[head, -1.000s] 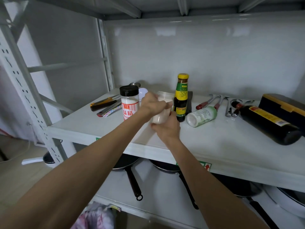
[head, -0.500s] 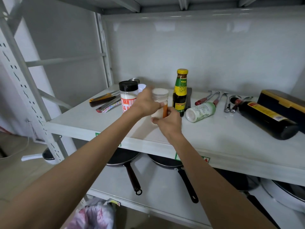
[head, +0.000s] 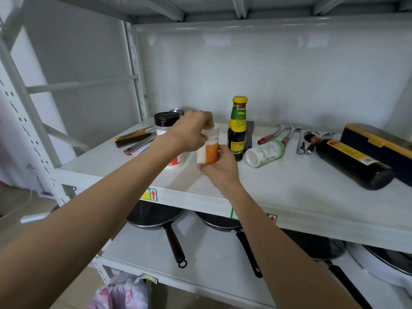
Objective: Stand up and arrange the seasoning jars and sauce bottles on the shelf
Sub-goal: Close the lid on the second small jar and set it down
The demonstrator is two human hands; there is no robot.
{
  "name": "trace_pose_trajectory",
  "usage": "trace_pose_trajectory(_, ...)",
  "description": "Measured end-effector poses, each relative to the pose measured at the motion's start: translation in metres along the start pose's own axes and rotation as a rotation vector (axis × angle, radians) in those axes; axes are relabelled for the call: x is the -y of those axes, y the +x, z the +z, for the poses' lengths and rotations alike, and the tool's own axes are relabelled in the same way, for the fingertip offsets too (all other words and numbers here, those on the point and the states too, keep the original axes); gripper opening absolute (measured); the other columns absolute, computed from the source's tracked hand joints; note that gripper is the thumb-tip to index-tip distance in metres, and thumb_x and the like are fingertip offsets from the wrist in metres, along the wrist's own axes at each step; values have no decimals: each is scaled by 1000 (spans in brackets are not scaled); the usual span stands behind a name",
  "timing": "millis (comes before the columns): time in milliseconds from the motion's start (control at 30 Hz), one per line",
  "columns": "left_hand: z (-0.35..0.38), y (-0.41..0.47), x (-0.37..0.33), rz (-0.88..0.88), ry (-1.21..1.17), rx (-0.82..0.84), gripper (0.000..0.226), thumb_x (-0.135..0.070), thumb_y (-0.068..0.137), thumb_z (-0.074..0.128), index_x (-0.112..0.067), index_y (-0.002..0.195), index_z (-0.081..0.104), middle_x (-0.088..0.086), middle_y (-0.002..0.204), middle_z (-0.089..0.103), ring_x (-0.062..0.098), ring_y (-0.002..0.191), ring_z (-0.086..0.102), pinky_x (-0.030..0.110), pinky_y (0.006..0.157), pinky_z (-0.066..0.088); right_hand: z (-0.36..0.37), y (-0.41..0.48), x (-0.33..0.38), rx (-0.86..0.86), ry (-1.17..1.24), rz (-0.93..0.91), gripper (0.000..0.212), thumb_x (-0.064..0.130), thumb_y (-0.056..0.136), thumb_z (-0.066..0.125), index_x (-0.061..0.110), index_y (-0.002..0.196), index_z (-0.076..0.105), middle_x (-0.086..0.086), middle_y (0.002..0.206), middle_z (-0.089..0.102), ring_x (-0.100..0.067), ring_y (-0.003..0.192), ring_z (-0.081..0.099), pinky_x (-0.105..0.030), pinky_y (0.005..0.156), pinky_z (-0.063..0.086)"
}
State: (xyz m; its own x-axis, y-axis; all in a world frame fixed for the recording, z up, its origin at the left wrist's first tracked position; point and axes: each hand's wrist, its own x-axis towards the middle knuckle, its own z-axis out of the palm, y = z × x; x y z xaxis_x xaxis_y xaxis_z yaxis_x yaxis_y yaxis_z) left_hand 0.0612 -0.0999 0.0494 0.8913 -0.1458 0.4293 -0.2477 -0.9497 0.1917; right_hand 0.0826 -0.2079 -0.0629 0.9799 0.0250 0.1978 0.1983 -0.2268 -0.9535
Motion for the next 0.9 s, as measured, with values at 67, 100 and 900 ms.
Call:
trace_pose_trajectory(67, -6, 2, 2, 2, 12, 38, 34, 2, 80, 64, -9, 112, 61, 8, 117, 64, 23, 111, 57, 23, 83, 41, 1, 2, -1, -1, -20, -10, 58, 20, 59, 81, 24, 110, 54, 5, 103, 67, -17, 98, 65, -40, 87, 56)
trace_pose_trajectory(100, -11, 4, 2, -3, 15, 70, 34, -1, 80, 65, -10, 112, 60, 7, 117, 64, 22, 110, 57, 23, 83, 41, 2, 3, -1, -3, -36, -15, 55, 20, 60, 78, 25, 109, 53, 6, 100, 66, -18, 97, 65, -40, 86, 56)
trace_pose_trajectory(900, -14, 2, 5, 39, -67, 40, 38, -2, 81, 74, -13, 117, 72, 3, 116, 72, 22, 114, 59, 28, 99, 47, 2, -2, 5, -5, -134, -51, 63, 36, 53, 88, 25, 102, 51, 2, 97, 71, -19, 88, 69, -45, 85, 56)
